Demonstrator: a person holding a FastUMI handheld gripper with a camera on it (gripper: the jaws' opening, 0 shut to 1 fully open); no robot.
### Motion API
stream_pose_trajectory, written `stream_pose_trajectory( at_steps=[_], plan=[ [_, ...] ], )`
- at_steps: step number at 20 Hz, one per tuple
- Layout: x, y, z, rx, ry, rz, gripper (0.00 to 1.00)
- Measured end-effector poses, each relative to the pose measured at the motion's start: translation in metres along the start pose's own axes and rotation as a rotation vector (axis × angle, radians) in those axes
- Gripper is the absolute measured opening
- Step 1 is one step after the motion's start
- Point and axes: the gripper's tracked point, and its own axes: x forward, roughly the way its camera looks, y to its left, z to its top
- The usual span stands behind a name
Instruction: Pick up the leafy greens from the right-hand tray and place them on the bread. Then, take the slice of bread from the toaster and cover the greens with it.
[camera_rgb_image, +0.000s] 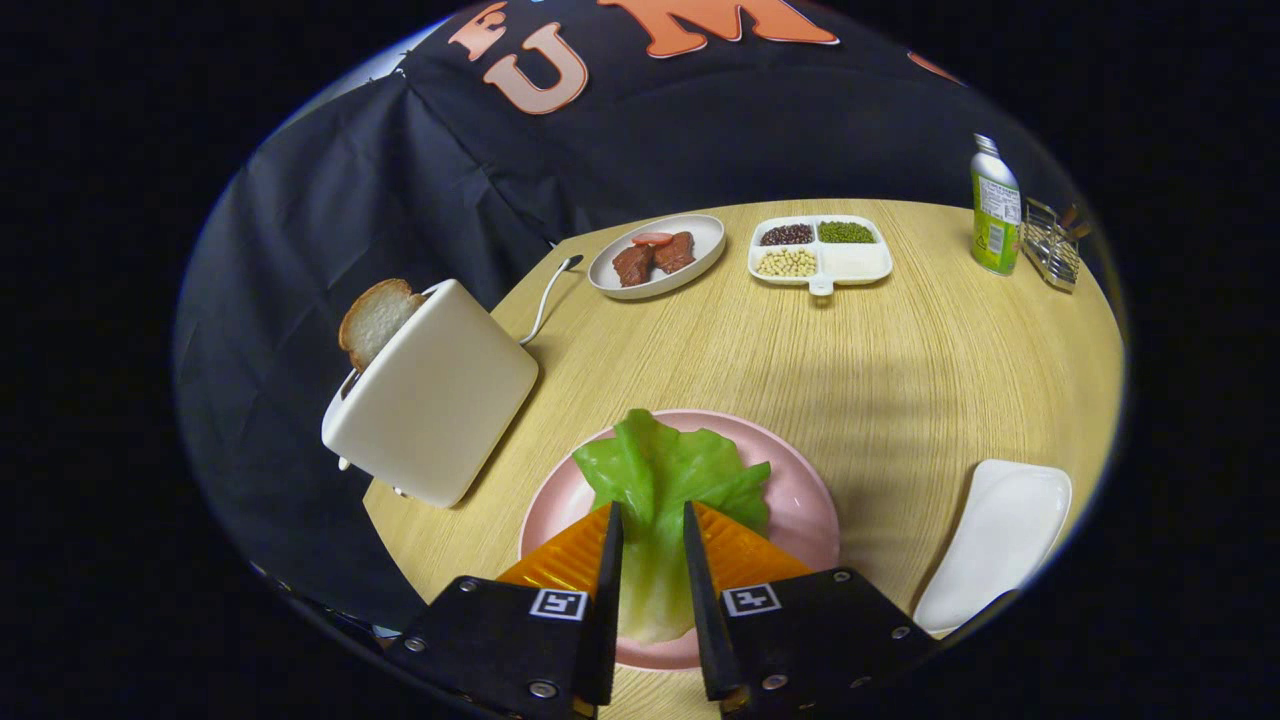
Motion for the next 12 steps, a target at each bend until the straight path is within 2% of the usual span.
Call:
stream_pose_trajectory(
  at_steps=[3, 6, 8, 12],
  plan=[
    [-0.004, 0.004, 0.007, 0.005, -0.01, -0.008, 0.42],
    [-0.01, 0.012, 0.026, 0.023, -0.031, -0.015, 0.63],
    [-0.018, 0.021, 0.042, -0.002, -0.052, -0.023, 0.73],
    [-0.028, 0.06, 0.059, 0.009, -0.052, 0.04, 0.82]
  ],
)
